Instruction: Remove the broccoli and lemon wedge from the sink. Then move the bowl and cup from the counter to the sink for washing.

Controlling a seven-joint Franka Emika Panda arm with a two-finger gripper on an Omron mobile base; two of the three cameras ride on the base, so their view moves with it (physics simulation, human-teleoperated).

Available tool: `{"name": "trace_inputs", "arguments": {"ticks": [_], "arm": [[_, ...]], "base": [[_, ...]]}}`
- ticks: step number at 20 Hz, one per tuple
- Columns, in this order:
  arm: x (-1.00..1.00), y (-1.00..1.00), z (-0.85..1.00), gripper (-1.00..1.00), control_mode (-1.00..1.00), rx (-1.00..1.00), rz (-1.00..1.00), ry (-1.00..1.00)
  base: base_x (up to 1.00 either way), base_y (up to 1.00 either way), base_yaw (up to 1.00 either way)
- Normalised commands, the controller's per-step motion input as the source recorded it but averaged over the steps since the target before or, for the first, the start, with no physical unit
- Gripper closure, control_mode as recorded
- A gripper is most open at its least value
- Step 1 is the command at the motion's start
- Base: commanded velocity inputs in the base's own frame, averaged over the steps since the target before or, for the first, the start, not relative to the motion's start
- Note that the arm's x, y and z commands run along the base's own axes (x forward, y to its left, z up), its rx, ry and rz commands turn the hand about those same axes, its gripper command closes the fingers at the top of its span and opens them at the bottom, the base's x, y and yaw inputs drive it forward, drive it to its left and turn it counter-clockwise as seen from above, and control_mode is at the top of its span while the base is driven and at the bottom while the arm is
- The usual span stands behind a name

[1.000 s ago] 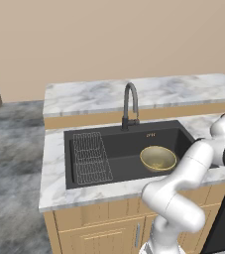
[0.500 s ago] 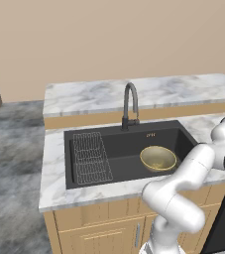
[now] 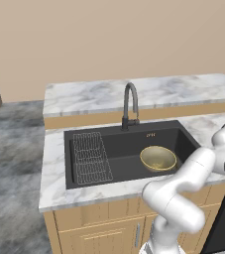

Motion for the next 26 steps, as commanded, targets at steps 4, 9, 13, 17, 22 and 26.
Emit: {"name": "trace_inputs", "arguments": {"ticks": [4, 9, 13, 17, 22, 26], "arm": [[0.05, -0.22, 0.03, -1.00, -1.00, 0.03, 0.00, 0.00], [0.12, -0.19, 0.01, -1.00, -1.00, 0.06, 0.00, 0.00], [0.16, -0.17, 0.02, -1.00, -1.00, 0.09, 0.00, 0.00], [-0.03, -0.05, 0.09, -1.00, -1.00, 0.14, 0.00, 0.00], [-0.15, 0.00, 0.15, -1.00, -1.00, 0.14, 0.00, 0.00], [-0.24, 0.04, 0.16, 1.00, -1.00, 0.16, -0.02, 0.00]], "base": [[0.00, 0.00, 0.00], [0.00, 0.00, 0.00], [0.00, 0.00, 0.00], [0.00, 0.00, 0.00], [0.00, 0.00, 0.00], [0.00, 0.00, 0.00]]}}
